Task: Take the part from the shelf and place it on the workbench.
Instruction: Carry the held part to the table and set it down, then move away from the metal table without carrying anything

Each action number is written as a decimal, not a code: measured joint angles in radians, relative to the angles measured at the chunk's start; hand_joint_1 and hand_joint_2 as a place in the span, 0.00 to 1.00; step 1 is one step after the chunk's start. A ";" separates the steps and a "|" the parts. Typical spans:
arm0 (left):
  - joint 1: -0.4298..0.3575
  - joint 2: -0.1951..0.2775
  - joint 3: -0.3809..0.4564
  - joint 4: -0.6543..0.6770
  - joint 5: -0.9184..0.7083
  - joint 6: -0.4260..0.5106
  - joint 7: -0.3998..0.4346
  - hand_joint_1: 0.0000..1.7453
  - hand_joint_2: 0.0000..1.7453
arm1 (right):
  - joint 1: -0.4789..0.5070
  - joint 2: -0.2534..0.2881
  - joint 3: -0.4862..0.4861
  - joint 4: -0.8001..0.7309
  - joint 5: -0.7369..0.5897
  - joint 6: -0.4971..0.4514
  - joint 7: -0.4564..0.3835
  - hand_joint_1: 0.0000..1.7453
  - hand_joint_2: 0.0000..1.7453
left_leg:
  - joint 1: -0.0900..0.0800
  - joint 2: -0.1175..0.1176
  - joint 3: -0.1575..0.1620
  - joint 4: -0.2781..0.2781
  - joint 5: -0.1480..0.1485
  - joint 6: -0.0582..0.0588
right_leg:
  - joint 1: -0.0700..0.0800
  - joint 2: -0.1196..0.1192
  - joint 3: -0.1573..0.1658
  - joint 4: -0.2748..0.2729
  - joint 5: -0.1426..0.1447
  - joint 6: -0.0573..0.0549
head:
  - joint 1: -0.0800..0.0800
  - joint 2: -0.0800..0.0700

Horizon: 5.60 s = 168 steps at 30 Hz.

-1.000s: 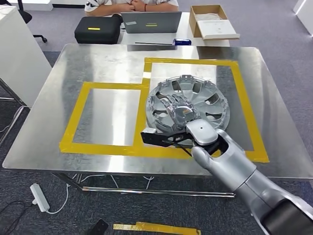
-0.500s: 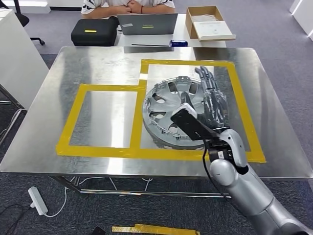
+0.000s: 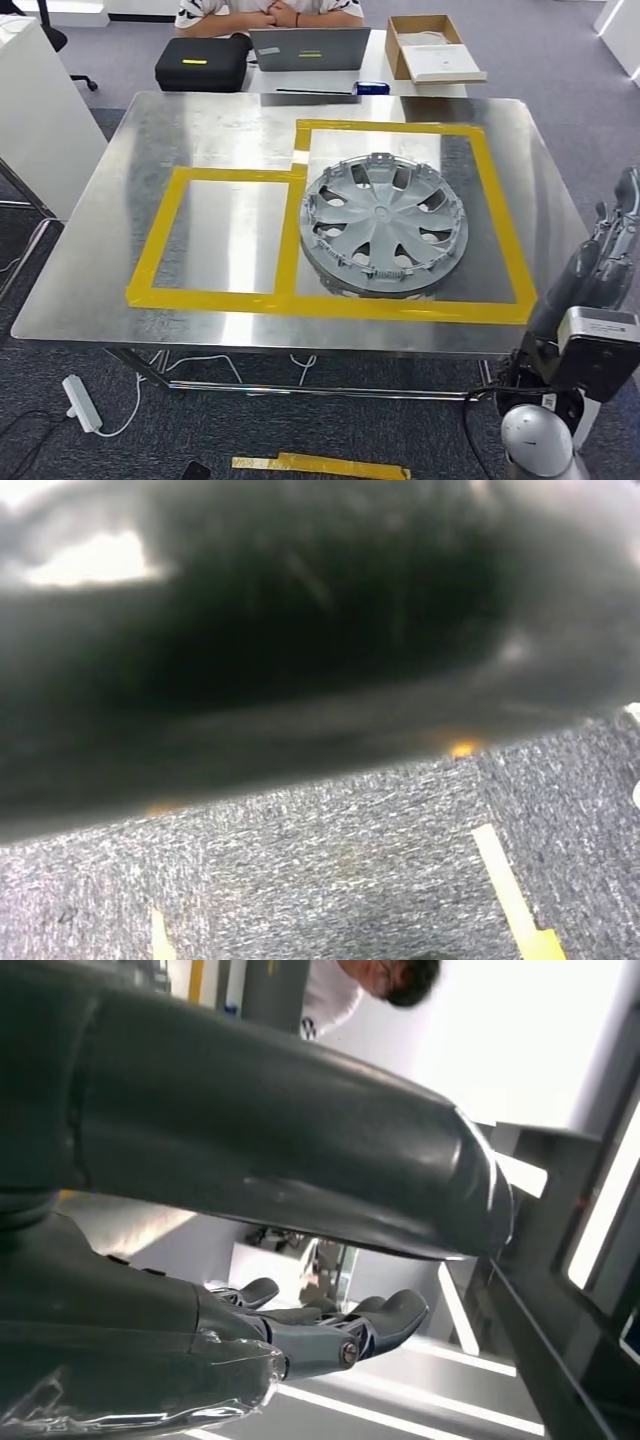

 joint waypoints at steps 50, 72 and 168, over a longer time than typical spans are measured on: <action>0.081 -0.037 0.130 -0.078 -0.008 0.017 -0.014 0.00 0.00 | 0.406 0.131 -0.233 -0.101 -0.093 -0.071 -0.107 0.00 0.00 | 0.000 0.007 0.118 -0.040 -0.078 0.016 | -0.006 -0.005 -0.071 0.028 0.030 0.008 | -0.006 0.000; 0.101 -0.060 0.179 -0.104 -0.048 0.001 -0.006 0.00 0.00 | 0.457 0.236 -0.326 -0.087 -0.189 -0.070 -0.160 0.00 0.00 | 0.001 0.008 -0.010 0.254 -0.128 -0.032 | -0.007 -0.010 -0.024 -0.026 0.062 -0.034 | -0.011 0.000; 0.064 -0.314 0.852 -0.187 -0.605 -0.282 -0.073 0.00 0.00 | 0.518 0.462 -0.751 0.798 0.138 0.634 0.426 0.00 0.00 | 0.004 -0.044 0.101 -0.010 -0.073 -0.010 | -0.001 0.065 -0.006 -0.006 0.032 -0.019 | -0.005 0.000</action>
